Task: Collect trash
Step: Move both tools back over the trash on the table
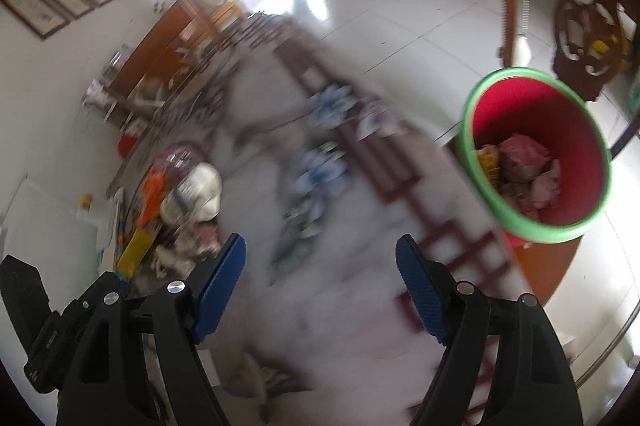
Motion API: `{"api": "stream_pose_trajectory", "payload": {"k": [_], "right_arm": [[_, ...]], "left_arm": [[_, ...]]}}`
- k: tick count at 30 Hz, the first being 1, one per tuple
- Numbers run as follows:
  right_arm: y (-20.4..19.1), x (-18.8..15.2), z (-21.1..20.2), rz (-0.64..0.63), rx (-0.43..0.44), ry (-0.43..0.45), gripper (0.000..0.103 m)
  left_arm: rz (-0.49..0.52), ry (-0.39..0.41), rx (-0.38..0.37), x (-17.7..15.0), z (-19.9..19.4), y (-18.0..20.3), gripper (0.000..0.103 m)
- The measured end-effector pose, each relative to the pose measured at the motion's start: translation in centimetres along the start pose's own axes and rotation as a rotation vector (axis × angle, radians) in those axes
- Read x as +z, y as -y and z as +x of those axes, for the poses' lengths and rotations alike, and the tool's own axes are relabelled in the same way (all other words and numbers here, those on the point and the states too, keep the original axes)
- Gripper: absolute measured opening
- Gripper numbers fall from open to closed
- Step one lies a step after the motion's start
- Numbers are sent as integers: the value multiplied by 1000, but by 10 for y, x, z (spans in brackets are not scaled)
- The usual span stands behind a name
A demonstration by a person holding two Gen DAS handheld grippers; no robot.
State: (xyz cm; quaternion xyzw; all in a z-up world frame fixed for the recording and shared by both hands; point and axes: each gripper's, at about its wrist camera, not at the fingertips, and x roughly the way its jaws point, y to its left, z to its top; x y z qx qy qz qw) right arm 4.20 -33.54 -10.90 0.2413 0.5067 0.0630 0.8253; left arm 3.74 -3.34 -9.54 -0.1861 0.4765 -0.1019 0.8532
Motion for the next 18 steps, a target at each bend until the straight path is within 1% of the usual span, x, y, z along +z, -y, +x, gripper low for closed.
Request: {"api": "stream_pose_trajectory", "payload": {"k": [1, 4, 6, 7, 9, 10, 12, 13, 15, 18], "right_arm": [[-10, -5, 4, -15, 7, -10, 75], [-34, -18, 11, -54, 24, -37, 75], [-47, -27, 16, -77, 30, -54, 76], [-53, -32, 19, -85, 32, -60, 76], [-63, -40, 23, -88, 35, -71, 76], [-66, -43, 25, -87, 35, -74, 76], [-72, -50, 29, -85, 34, -82, 76], [-75, -53, 30, -85, 33, -84, 76], [-82, -60, 34, -81, 32, -90, 76], [-88, -68, 36, -79, 32, -97, 76]], "left_arm": [[-23, 7, 22, -2, -8, -17, 86], [-50, 11, 58, -8, -23, -48, 87], [-33, -1, 63, -12, -31, -62, 87], [1, -19, 63, -14, -34, -67, 87], [98, -59, 54, -20, -36, -67, 87], [182, -83, 51, -27, -38, -63, 87], [319, -121, 51, -40, -36, -53, 87], [406, -149, 46, -50, -35, -48, 87], [526, -210, 29, -68, -28, -43, 90], [614, -265, 35, -88, -16, -42, 90]]}}
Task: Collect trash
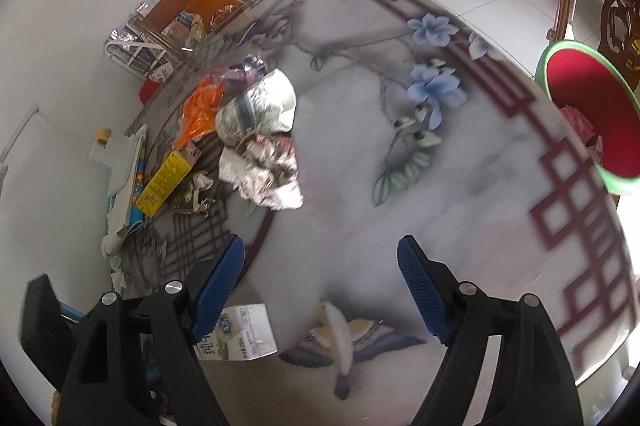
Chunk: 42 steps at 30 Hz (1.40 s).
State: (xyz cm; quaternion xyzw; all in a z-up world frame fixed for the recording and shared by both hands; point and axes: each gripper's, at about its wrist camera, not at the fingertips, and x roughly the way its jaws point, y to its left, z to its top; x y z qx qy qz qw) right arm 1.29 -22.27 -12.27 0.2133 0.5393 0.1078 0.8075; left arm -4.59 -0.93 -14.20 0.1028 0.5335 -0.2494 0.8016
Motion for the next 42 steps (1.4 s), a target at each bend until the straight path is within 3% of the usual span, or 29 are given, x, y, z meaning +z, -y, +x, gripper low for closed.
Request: {"api": "stream_pose_trajectory", "payload": {"k": [9, 13, 16, 20, 22, 24, 28, 29, 30, 31, 33, 37, 42], "right_arm": [[-5, -13, 2, 27, -26, 0, 77], [-10, -11, 7, 27, -28, -5, 77], [-20, -2, 14, 3, -35, -3, 77], [-42, 18, 29, -87, -70, 14, 77], [-52, 30, 42, -125, -90, 14, 77], [-56, 38, 54, -135, -100, 5, 77], [-63, 51, 82, -165, -121, -22, 77], [-64, 51, 88, -183, -132, -24, 75], [-66, 50, 92, -208, -154, -22, 65], [-67, 48, 96, -240, -181, -22, 49], [-67, 43, 96, -250, -146, -35, 30], [-67, 32, 67, -287, -143, 69, 24], [-50, 12, 44, -323, -124, 42, 24]], "left_arm": [[16, -107, -34, -6, 38, -3, 90], [-44, -94, -35, -8, 33, -6, 66], [-166, -75, -40, -13, 27, -19, 61], [-352, -65, -46, -20, 20, -38, 61], [-399, -59, -51, -24, 18, -43, 62], [-405, -61, -46, -26, 17, -43, 63], [-401, -40, -46, -26, 9, -41, 76], [-407, -32, -49, -26, 7, -41, 77], [-412, -27, -52, -25, 7, -40, 77], [-422, -20, -59, -24, 6, -41, 77], [-431, -15, -66, -22, 5, -42, 77], [-420, -19, -72, -19, 8, -41, 77], [-395, -33, -65, -12, 17, -35, 77]]}}
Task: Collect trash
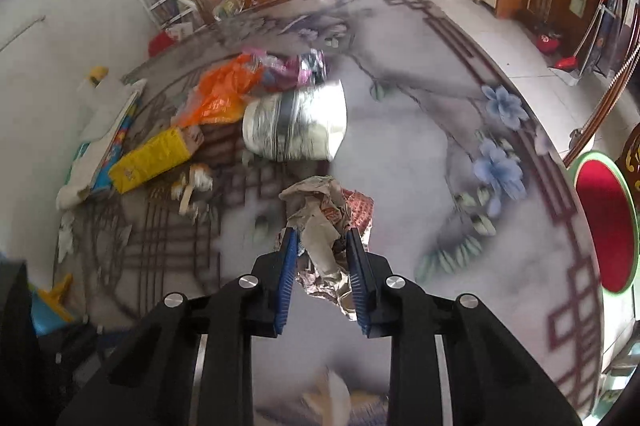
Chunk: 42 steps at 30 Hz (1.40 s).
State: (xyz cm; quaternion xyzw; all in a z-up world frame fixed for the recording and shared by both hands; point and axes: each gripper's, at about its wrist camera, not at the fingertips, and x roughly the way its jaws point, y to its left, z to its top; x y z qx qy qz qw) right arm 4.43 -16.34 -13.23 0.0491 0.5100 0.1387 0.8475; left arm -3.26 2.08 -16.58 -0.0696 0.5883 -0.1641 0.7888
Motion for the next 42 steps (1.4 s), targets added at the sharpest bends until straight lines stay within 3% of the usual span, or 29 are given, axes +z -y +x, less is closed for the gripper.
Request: {"api": "stream_pose_trajectory", "payload": {"k": [5, 8, 10, 13, 24, 42], "right_arm": [[10, -24, -6, 22, -13, -48, 26], [12, -37, -8, 39, -25, -65, 38], [12, -41, -10, 53, -34, -64, 56], [17, -44, -16, 93, -33, -46, 63], [28, -43, -18, 174, -39, -41, 68], [25, -40, -13, 174, -41, -47, 70]], "left_arm": [[20, -8, 5, 5, 6, 6, 77], [19, -9, 7, 7, 10, 7, 77], [13, -6, 3, 8, 9, 7, 77], [7, -2, -3, 8, 8, 7, 77], [4, -10, 9, 5, 11, 8, 77], [-23, -25, 5, 5, 17, 6, 77]]}}
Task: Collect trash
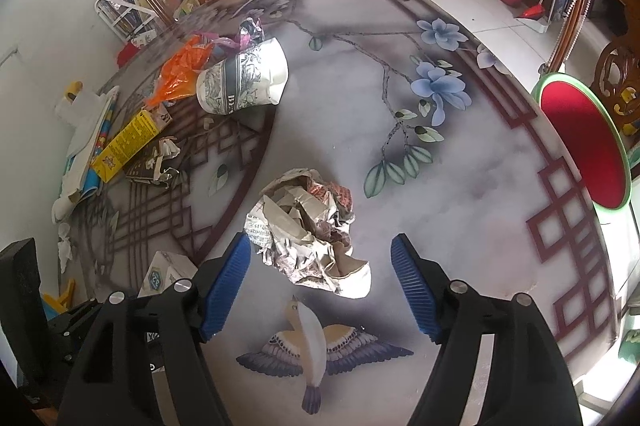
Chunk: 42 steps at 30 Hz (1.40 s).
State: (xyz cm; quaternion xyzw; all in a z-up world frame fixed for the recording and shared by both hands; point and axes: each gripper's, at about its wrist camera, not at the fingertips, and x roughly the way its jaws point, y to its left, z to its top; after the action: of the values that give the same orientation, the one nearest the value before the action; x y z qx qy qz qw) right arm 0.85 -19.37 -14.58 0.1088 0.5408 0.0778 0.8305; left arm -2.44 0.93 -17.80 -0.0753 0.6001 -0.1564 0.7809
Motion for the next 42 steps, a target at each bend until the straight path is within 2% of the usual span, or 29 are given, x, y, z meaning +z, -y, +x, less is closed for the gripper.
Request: {"api": "stream_pose_trajectory", "payload": {"k": [3, 9, 16, 20, 21, 23, 27, 33, 37, 42], "right_arm": [[1, 0, 0, 9, 1, 4, 74], [3, 0, 1, 16, 4, 7, 74], [2, 3, 1, 10, -1, 6, 74], [2, 8, -2, 4, -2, 14, 74], [3, 10, -3, 6, -1, 17, 74], [4, 13, -5, 5, -2, 21, 75], [7, 16, -6, 3, -5, 17, 75], [5, 19, -2, -7, 7, -1, 79], [2, 13, 7, -20, 35, -20, 79], [1, 12, 15, -33, 43, -41, 79]], "left_arm": [[-14, 1, -3, 0, 0, -2, 77], [-16, 13, 1, 0, -2, -4, 79], [13, 68, 51, 1, -7, 0, 80], [12, 40, 38, 3, -2, 0, 80], [9, 29, 36, 3, 0, 1, 78], [14, 11, 41, 3, 5, 2, 62], [19, 13, 41, 4, 5, 6, 60], [-4, 126, 65, 17, -20, 5, 60], [-82, 213, 77, 30, -41, -7, 60], [-169, 260, 74, 39, -53, -17, 60]]}}
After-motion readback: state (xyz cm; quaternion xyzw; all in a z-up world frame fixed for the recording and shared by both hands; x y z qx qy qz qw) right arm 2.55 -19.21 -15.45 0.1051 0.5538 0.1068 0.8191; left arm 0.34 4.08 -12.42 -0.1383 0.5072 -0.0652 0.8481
